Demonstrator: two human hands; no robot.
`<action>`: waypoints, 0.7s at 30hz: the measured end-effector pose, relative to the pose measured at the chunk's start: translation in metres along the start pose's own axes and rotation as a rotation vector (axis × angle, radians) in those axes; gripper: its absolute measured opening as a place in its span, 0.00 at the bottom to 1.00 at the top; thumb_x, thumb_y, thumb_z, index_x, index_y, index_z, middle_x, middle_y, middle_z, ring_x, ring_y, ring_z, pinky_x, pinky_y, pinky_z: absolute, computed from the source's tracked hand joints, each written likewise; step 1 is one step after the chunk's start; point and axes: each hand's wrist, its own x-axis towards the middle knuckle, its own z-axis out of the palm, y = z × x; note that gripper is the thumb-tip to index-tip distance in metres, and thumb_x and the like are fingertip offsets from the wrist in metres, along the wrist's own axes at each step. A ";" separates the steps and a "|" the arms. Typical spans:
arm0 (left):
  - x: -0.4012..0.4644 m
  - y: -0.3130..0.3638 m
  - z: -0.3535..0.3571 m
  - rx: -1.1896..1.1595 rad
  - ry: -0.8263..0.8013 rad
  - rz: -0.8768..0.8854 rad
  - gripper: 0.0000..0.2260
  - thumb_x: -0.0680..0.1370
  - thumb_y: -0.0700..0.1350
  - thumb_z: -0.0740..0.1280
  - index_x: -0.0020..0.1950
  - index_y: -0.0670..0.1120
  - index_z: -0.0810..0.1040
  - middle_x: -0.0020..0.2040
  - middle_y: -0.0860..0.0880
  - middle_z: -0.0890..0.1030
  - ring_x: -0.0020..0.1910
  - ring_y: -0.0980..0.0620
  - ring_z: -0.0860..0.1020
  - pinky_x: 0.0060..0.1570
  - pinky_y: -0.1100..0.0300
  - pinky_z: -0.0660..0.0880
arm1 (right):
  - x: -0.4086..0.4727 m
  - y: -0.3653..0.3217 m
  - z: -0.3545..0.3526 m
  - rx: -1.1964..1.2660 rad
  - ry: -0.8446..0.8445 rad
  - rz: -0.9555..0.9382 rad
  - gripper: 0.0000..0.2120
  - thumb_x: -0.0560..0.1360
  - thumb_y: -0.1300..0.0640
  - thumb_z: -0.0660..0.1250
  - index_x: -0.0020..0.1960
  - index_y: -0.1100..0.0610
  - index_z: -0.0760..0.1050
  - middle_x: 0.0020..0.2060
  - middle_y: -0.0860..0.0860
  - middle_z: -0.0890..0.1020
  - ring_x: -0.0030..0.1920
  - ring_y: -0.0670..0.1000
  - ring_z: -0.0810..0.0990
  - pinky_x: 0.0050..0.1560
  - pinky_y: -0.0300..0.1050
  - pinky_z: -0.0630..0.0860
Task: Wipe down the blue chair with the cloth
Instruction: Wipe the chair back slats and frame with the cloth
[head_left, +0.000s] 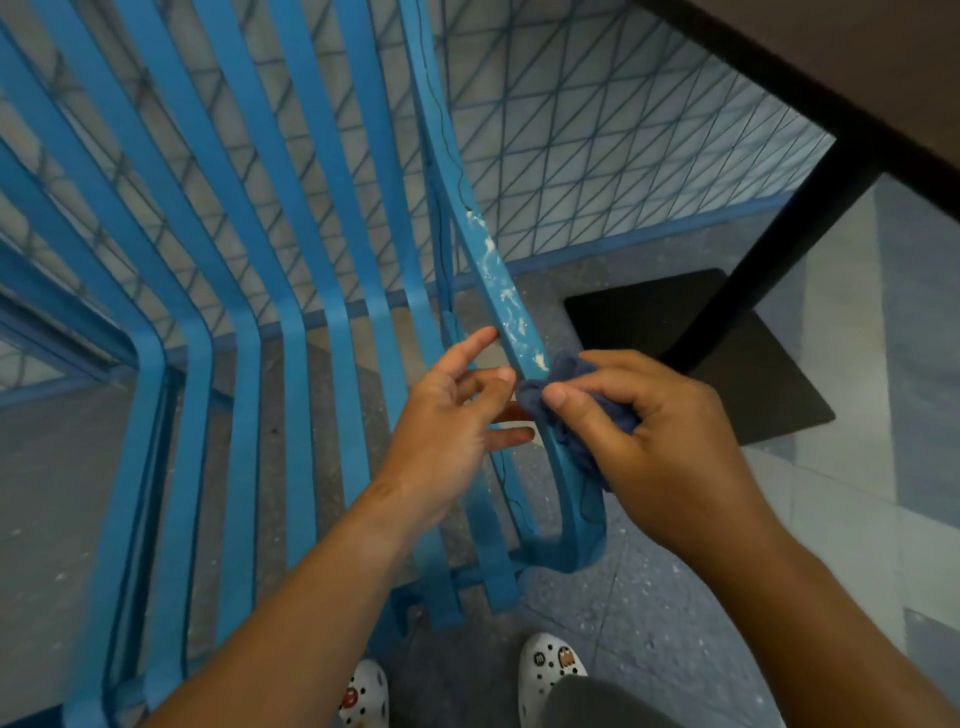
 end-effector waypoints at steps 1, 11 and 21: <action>0.001 0.000 0.000 0.017 0.016 0.014 0.20 0.82 0.41 0.65 0.73 0.52 0.72 0.49 0.46 0.83 0.49 0.48 0.85 0.45 0.55 0.82 | -0.001 0.001 0.004 -0.004 0.005 0.015 0.09 0.75 0.45 0.71 0.50 0.48 0.85 0.50 0.41 0.82 0.51 0.41 0.82 0.48 0.38 0.79; 0.006 0.004 -0.007 0.099 0.016 -0.001 0.18 0.83 0.41 0.63 0.73 0.52 0.74 0.50 0.51 0.86 0.47 0.50 0.84 0.50 0.55 0.81 | 0.032 0.004 0.005 0.003 0.057 0.204 0.02 0.76 0.49 0.74 0.48 0.45 0.83 0.39 0.42 0.84 0.40 0.37 0.82 0.35 0.32 0.76; 0.004 0.007 -0.014 0.165 0.001 0.008 0.20 0.82 0.35 0.63 0.70 0.53 0.77 0.53 0.49 0.85 0.50 0.48 0.85 0.52 0.55 0.81 | 0.015 -0.009 0.006 -0.053 0.015 0.119 0.04 0.75 0.49 0.73 0.49 0.47 0.84 0.44 0.42 0.82 0.46 0.40 0.81 0.43 0.32 0.76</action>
